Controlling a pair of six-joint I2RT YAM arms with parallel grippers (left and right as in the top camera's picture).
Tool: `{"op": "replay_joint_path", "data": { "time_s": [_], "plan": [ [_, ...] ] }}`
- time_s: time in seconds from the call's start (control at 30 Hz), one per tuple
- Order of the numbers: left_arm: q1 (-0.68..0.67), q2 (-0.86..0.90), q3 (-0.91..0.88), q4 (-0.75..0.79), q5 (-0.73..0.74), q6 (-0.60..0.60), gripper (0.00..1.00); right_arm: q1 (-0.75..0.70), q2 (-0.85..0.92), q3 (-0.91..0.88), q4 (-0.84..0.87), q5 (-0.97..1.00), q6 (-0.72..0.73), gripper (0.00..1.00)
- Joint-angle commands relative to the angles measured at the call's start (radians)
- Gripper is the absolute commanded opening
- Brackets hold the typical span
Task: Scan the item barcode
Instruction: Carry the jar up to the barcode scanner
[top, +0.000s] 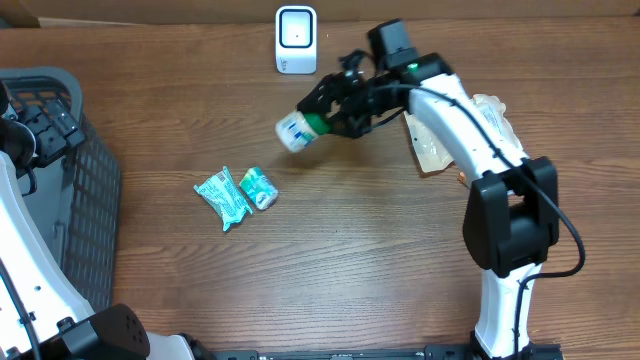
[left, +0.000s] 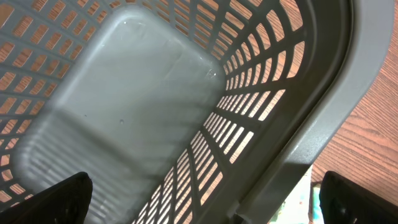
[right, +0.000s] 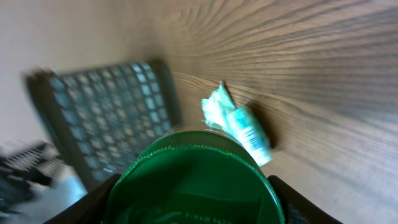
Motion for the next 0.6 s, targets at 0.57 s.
{"op": "replay_joint_path", "data": {
  "time_s": [0.57],
  "plan": [
    [0.002, 0.004, 0.007, 0.001, 0.002, -0.006, 0.99, -0.047, -0.058, 0.041, 0.053, -0.179, 0.091, 0.18]
  ]
}}
